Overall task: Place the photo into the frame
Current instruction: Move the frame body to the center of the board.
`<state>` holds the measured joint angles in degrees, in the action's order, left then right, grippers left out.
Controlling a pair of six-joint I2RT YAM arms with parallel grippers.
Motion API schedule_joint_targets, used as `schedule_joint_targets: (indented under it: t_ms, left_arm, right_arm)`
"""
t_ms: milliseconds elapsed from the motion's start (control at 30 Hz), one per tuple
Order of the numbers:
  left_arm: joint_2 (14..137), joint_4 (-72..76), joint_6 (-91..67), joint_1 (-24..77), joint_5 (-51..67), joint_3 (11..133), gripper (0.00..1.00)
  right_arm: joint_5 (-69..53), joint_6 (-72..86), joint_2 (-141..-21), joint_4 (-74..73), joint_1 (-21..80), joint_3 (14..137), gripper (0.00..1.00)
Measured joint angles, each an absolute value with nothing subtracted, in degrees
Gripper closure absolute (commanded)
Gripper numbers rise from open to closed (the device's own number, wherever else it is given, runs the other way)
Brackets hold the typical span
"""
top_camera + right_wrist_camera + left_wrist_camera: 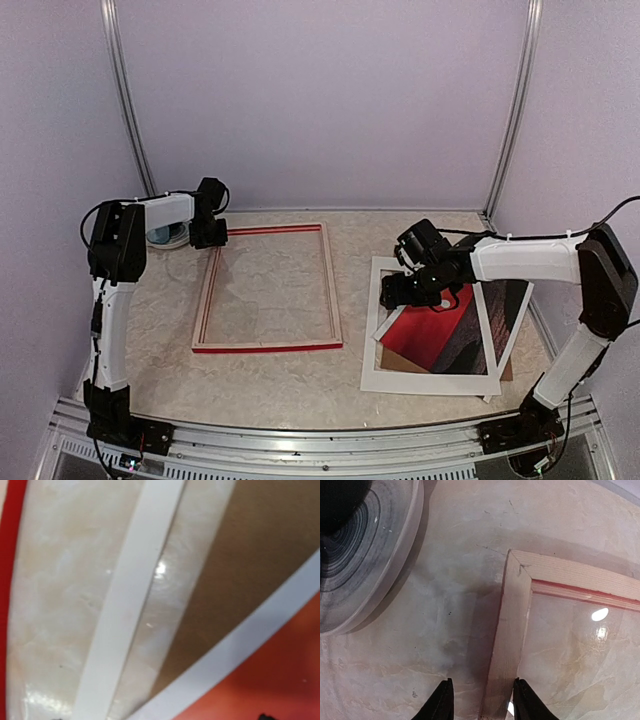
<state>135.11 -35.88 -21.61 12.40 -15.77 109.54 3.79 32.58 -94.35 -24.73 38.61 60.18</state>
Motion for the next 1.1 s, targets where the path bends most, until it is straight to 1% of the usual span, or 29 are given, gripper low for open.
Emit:
schedule_joint_targets:
  t_ms: [67, 333, 533, 633, 767, 1100]
  left_arm:
    - [135.1, -35.7, -21.5, 12.4, -16.1, 109.3, 0.62]
    - [135.1, -35.4, -21.1, 12.5, -17.0, 108.4, 0.76]
    - [134.9, -34.8, -20.1, 12.7, -17.2, 107.8, 0.91]
    - [134.5, -34.1, -19.7, 12.7, -16.4, 107.0, 0.96]
    - [133.0, -31.6, -20.1, 12.8, -14.8, 104.1, 0.98]
    - [125.4, -27.2, -20.3, 14.3, -13.0, 91.5, 0.98]
  right_arm:
    - [3.7, 32.6, -94.7, -24.4, 39.0, 60.4, 0.17]
    - [3.8, 32.6, -94.9, -24.3, 39.2, 60.4, 0.17]
    - [3.8, 32.5, -95.0, -24.3, 39.2, 60.5, 0.17]
    - [3.7, 32.3, -95.4, -24.4, 39.2, 61.0, 0.16]
    - [2.5, 31.6, -95.8, -24.1, 39.2, 62.2, 0.16]
    - [-2.1, 29.9, -99.3, -23.6, 39.2, 67.5, 0.15]
